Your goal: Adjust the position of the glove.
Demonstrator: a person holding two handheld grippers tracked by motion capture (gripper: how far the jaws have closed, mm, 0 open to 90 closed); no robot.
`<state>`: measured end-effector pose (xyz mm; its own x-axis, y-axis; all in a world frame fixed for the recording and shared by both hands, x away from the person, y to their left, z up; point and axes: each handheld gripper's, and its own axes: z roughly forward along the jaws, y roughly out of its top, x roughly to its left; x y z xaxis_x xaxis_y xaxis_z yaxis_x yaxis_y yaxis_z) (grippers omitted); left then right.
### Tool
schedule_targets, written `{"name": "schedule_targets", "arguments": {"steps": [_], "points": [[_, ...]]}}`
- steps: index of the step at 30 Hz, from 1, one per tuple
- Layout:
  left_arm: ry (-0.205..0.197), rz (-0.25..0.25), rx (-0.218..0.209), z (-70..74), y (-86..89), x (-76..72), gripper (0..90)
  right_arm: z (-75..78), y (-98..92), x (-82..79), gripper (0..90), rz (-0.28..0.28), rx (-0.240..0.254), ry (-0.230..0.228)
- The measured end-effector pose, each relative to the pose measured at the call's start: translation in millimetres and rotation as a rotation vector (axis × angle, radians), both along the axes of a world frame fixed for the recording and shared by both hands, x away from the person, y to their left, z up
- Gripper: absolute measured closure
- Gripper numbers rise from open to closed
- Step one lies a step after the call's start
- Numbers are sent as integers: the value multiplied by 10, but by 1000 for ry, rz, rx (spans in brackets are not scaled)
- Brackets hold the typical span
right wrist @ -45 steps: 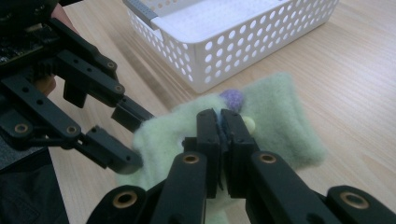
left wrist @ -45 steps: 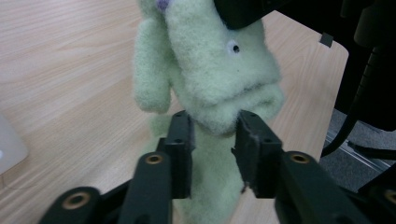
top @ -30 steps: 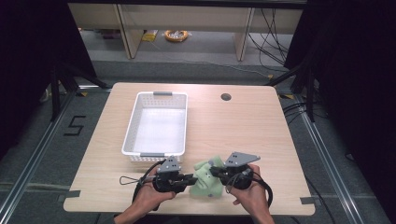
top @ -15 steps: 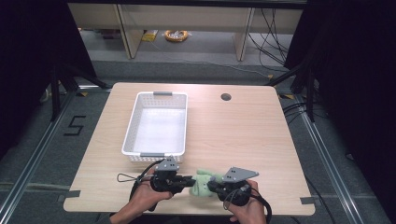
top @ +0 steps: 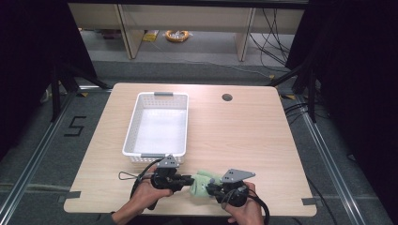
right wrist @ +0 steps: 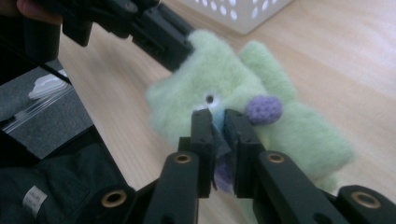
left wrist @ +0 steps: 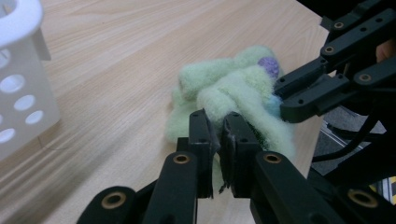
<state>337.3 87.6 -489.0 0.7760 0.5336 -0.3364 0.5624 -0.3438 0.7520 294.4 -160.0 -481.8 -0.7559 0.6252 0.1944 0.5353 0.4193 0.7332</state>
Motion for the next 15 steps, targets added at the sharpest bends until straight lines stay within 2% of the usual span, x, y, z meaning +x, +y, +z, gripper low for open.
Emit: {"name": "schedule_targets", "arguments": {"steps": [5,7,8,9,13,15], "points": [[10,8,9,-53,10,40,799,-18,16,-15,753,1,-20,16],[12,8,7,-65,18,55,772,-18,10,-14,730,2,-18,20],[14,11,3,-72,22,62,760,-16,2,-10,717,5,-25,5],[16,14,7,-70,30,62,745,2,-2,-25,699,-2,-15,18],[20,23,1,-63,57,71,673,95,-68,-11,652,0,-19,-41],[17,43,2,-43,74,53,643,146,-134,-2,634,-36,-25,-63]]}}
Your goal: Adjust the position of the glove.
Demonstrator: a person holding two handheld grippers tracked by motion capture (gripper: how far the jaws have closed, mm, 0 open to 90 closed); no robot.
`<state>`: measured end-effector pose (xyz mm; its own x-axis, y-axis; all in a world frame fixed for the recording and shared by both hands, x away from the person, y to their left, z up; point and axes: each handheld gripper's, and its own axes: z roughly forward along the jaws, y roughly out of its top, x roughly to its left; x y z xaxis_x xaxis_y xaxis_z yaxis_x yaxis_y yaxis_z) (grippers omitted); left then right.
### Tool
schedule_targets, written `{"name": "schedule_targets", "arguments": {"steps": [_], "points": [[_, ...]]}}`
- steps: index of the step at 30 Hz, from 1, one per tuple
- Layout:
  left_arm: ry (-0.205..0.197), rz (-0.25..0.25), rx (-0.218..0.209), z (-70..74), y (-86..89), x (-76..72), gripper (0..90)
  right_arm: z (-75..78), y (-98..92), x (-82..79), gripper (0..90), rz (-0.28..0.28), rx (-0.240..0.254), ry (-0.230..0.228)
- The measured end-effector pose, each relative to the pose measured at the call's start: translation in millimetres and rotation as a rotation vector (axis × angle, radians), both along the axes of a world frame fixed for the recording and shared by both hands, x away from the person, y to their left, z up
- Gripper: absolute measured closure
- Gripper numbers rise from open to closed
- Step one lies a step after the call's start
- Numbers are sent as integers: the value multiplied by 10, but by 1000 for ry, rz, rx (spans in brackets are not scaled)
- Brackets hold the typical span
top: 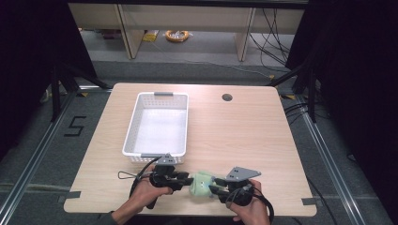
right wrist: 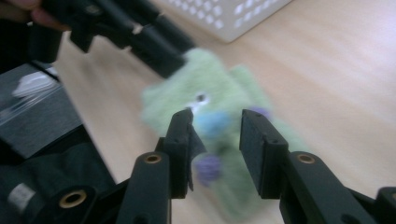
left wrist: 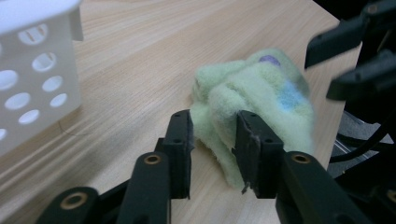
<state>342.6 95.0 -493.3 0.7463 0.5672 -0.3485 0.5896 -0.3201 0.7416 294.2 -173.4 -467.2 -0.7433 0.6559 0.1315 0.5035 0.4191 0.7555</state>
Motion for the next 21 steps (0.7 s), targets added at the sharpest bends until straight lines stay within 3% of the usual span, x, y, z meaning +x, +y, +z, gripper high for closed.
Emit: {"name": "schedule_targets", "arguments": {"steps": [4,8,9,12,14,15,16,18,19,20,21], "points": [[-10,20,3,43,57,-14,551,35,-169,36,550,-70,15,-1],[20,53,-36,89,88,-46,445,-27,-273,75,503,-130,15,22],[37,55,-44,91,84,-56,416,-45,-268,72,489,-146,17,48],[68,57,-58,77,49,-89,371,-110,-248,107,459,-141,9,49],[103,45,-67,45,0,-102,355,-142,-225,113,444,-138,4,80],[117,43,-66,34,-23,-109,354,-166,-225,126,441,-130,-15,70],[127,32,-68,14,-44,-107,352,-185,-210,130,435,-125,-3,108],[147,33,-62,-25,-98,-109,349,-227,-197,131,431,-142,-16,111],[152,39,-53,-35,-114,-110,349,-239,-193,129,431,-143,-23,134],[179,22,-70,-65,-134,-95,349,-262,-186,129,431,-151,-5,136],[192,31,-72,-77,-150,-94,349,-262,-204,141,430,-131,-28,151]]}}
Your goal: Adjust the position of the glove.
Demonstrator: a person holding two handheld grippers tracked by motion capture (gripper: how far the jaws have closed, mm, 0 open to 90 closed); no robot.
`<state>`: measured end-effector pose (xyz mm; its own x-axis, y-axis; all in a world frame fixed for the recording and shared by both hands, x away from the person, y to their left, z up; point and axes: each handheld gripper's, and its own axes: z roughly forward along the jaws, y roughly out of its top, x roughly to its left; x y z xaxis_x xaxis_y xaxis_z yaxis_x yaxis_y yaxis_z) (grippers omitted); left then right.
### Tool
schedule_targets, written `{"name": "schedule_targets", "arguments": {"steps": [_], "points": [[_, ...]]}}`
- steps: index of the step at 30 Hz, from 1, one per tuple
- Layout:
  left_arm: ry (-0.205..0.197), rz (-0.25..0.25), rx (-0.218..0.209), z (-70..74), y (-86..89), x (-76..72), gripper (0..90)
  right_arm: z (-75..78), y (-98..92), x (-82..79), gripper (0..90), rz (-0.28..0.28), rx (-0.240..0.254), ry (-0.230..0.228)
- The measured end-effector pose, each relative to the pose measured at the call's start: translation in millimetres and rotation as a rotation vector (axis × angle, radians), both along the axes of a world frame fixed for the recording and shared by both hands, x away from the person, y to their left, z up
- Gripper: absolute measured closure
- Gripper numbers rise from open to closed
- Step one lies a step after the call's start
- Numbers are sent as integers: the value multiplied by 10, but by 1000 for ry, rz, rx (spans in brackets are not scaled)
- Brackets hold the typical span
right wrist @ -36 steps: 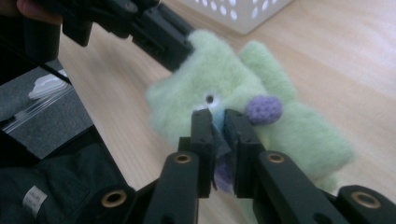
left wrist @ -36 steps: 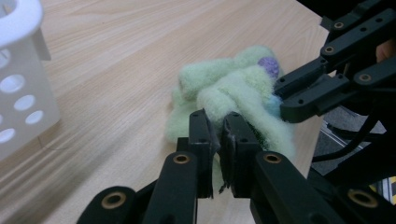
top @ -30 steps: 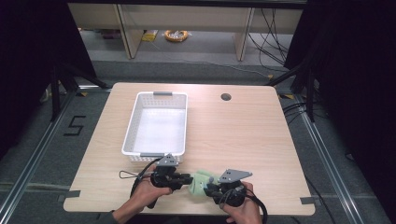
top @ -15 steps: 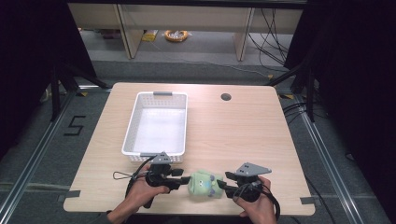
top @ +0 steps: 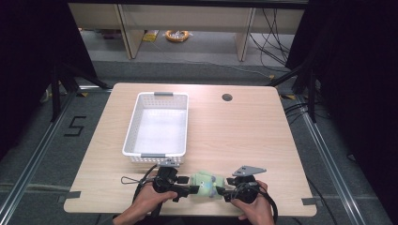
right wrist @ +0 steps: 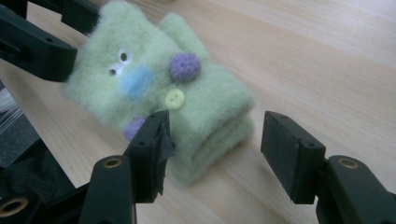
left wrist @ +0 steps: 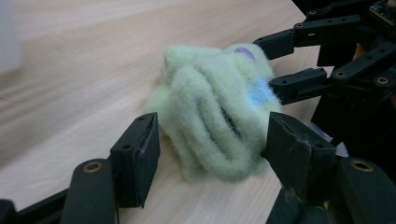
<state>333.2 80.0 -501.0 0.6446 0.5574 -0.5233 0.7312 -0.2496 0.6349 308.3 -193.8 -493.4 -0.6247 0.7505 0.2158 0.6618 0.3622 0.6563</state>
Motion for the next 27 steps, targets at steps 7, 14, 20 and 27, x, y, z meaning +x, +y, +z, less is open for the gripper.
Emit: {"name": "schedule_targets", "arguments": {"steps": [7,14,20,27], "points": [[29,-5,-3,-65,-69,34,384,-79,26,-7,435,-4,7,39],[20,-1,9,-84,-76,25,432,-103,37,-1,430,15,30,73],[17,-1,14,-83,-73,24,461,-117,26,16,408,-1,86,98],[-13,-25,23,-97,-85,21,513,-130,46,39,491,6,104,104]]}}
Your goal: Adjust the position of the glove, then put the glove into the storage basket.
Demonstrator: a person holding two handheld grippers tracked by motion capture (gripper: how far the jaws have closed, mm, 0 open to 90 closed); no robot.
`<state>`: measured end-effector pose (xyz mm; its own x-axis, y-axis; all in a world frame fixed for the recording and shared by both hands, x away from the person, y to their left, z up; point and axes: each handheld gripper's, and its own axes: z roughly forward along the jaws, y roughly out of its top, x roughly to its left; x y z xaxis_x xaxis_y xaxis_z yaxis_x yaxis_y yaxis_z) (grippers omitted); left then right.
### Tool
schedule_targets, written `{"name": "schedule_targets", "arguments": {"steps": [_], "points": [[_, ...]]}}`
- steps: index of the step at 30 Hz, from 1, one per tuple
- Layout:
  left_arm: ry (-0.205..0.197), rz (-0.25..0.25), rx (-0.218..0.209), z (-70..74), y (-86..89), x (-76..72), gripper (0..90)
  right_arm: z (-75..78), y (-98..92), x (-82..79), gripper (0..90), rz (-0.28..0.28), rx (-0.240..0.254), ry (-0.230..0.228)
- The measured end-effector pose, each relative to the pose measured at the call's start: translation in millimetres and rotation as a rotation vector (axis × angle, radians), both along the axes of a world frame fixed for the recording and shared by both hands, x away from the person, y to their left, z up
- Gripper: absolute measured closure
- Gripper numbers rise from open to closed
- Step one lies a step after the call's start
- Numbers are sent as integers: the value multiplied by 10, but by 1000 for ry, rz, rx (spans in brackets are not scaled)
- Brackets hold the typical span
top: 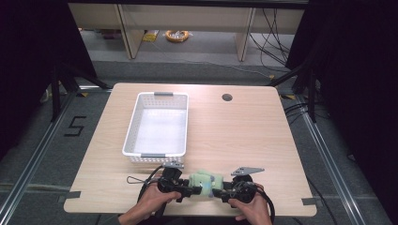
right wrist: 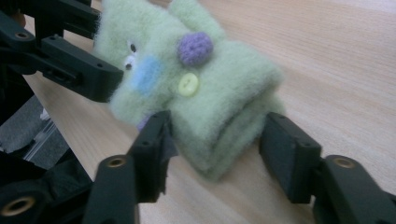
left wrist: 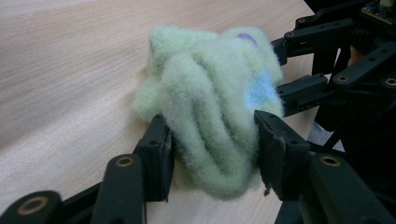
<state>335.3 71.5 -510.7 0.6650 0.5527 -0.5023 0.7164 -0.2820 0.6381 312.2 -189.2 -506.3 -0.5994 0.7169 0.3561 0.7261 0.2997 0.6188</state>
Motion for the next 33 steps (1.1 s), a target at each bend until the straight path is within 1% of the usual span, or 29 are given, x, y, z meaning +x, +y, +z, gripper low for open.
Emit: {"name": "schedule_targets", "arguments": {"steps": [1,2,3,4,5,6,7,8,9,10,11,12,14,15,16,18,20,21,23,24,25,26,27,28,29,30,31,32,33], "points": [[-2,-4,12,5,-1,-3,522,1,5,-2,520,-4,-9,-4],[0,-18,1,-2,1,1,529,-8,10,10,537,14,-4,-5],[-8,-17,3,-3,-2,-2,541,-6,17,9,570,8,-12,1],[-18,-12,19,5,-4,-11,551,-15,21,13,586,16,-1,-16],[-14,-22,2,-2,-6,-9,563,-8,20,11,617,10,-10,-20],[-16,-23,5,-1,-4,-12,576,-6,13,9,646,15,-5,-22],[-16,-14,6,1,-7,-19,594,-7,7,10,666,26,3,-27],[-16,-15,3,2,-6,-23,607,-7,10,5,679,26,10,-18],[-20,-14,2,1,-7,-26,623,-10,-1,20,694,52,6,-40],[-23,-7,5,4,-6,-34,632,4,1,1,701,24,-9,-34],[-23,-1,12,12,-4,-39,646,-4,1,8,710,39,5,-35],[-23,-10,-3,8,-2,-35,654,-1,0,6,717,37,0,-40],[-24,-18,-7,17,0,-34,663,13,-3,0,727,34,1,-49],[-28,-14,-7,24,-3,-40,667,18,-13,3,730,46,5,-46],[-29,-25,-11,33,-5,-44,670,23,-18,-1,733,40,5,-49],[-32,-21,-14,49,-13,-59,672,36,-27,-7,737,49,21,-55],[-37,-35,-18,68,-11,-68,673,60,-27,-20,739,46,27,-59],[-40,-35,-16,75,-8,-72,673,80,-31,-31,740,42,19,-62],[-51,-24,-7,98,0,-91,673,90,-28,-37,740,53,42,-57],[-44,-34,-25,100,10,-90,673,90,-24,-32,740,64,49,-57],[-54,-32,-27,114,21,-98,673,105,-25,-39,741,62,52,-58],[-51,-32,-34,124,24,-104,673,117,-20,-44,741,65,57,-65],[-58,-26,-20,145,36,-113,673,129,-10,-54,740,59,60,-57],[-61,-22,-22,159,43,-121,673,141,-10,-48,741,66,53,-67],[-69,-27,-28,164,53,-121,673,161,-4,-58,741,49,44,-68],[-69,-29,-24,177,65,-124,673,163,4,-51,741,68,61,-66],[-66,-36,-39,180,76,-123,673,176,8,-49,741,76,49,-67],[-71,-20,-37,189,85,-136,673,184,20,-52,740,78,57,-66],[-74,-25,-27,197,100,-135,673,203,32,-58,740,67,48,-81]]}}
